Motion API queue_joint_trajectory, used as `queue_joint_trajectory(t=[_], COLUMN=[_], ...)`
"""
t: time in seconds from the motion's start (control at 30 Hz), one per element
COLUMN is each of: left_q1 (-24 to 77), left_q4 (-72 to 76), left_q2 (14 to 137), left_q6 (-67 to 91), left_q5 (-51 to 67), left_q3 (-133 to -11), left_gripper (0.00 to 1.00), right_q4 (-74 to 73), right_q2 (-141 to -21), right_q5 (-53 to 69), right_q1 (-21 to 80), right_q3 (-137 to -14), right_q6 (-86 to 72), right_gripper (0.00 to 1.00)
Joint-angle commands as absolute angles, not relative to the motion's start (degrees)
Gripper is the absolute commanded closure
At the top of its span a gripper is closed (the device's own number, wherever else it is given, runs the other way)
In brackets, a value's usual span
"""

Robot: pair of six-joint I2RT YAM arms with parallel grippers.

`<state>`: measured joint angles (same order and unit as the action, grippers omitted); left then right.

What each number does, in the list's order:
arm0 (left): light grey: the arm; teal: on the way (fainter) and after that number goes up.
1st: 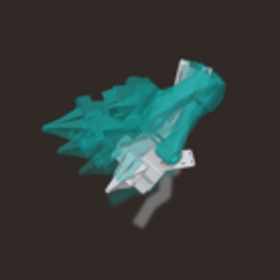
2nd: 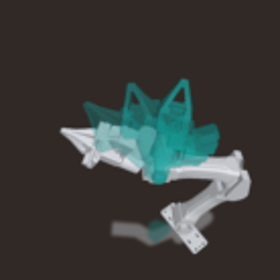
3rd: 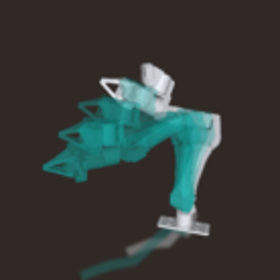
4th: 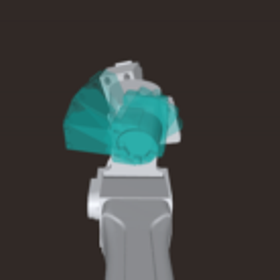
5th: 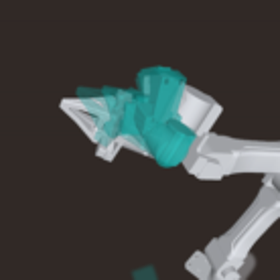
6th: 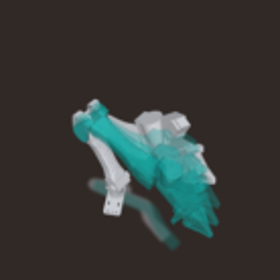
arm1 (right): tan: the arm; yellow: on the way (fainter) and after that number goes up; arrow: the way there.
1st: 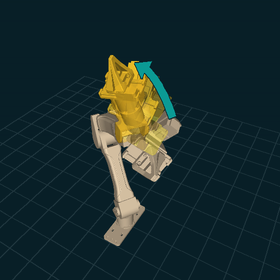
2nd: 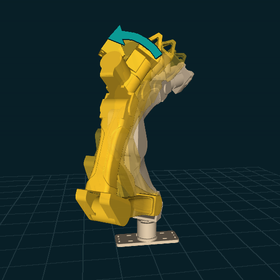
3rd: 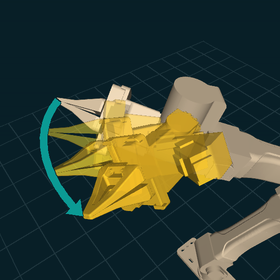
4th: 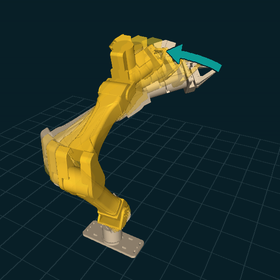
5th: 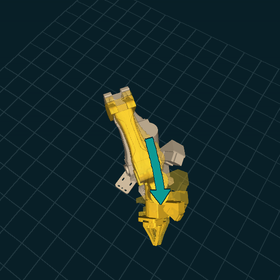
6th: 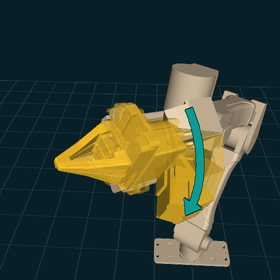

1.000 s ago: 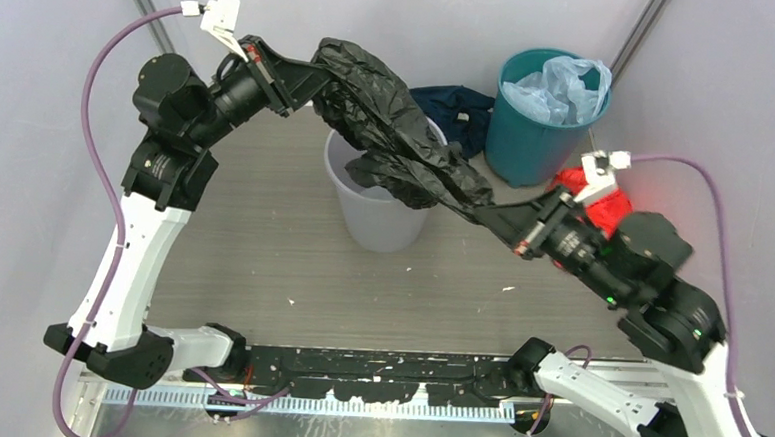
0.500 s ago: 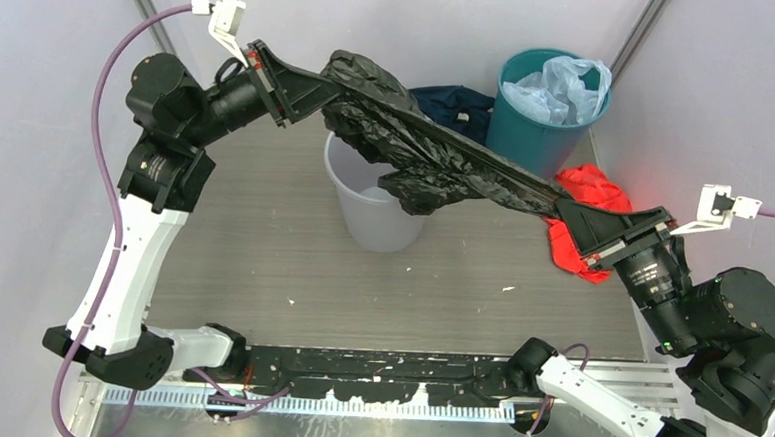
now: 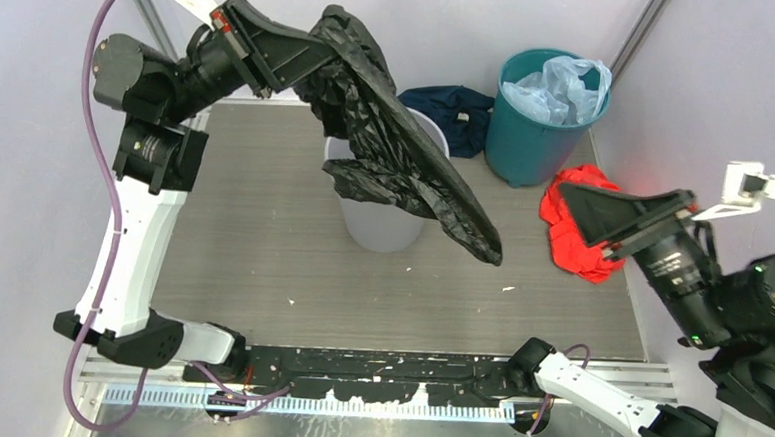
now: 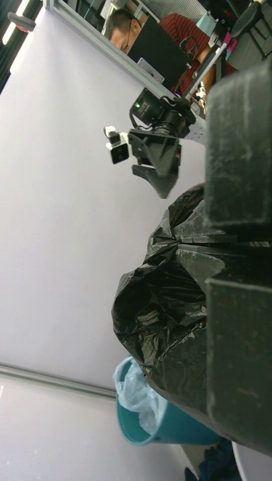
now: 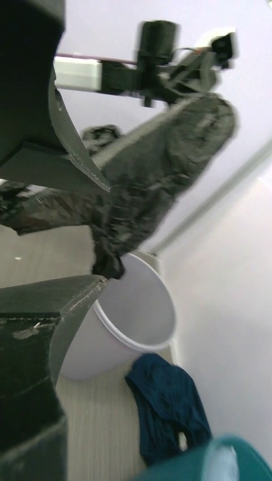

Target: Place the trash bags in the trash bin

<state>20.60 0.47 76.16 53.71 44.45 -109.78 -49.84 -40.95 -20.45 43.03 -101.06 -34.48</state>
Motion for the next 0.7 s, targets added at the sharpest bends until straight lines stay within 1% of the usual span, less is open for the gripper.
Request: queue_joint_trajectory(t=[0.0, 0.13, 0.17, 0.33, 0.47, 0.67], left_q1=[20.4, 20.4, 20.4, 20.3, 20.4, 20.4], left_q4=[2.7, 3.3, 2.9, 0.3, 0.9, 2.5], left_q2=[80.5, 82.4, 82.5, 83.0, 83.5, 82.9], left_q6=[55.8, 55.9, 55.2, 51.4, 51.4, 52.9], left_q5=[44.1, 42.4, 41.5, 37.0, 35.9, 36.0], left_q3=[-115.0, -115.7, -115.5, -114.9, -114.5, -113.4], left_gripper=[1.0, 1.0, 1.0, 1.0, 1.0, 1.0], right_q4=[-48.5, -40.6, -37.2, -22.3, -12.2, -18.0], right_q2=[-44.5, -48.5, -48.6, -48.4, -50.1, -54.5], right_q5=[1.3, 20.5, 23.1, 27.3, 25.7, 10.5], right_q1=[43.1, 43.1, 43.1, 43.1, 43.1, 43.1], right_q3=[-99.4, -95.6, -94.1, -86.3, -81.9, -83.0], right_q6=[-35.5, -43.2, -45.8, -56.8, -65.1, -64.2], right_gripper=[0.39, 0.37, 0.37, 0.36, 0.35, 0.33])
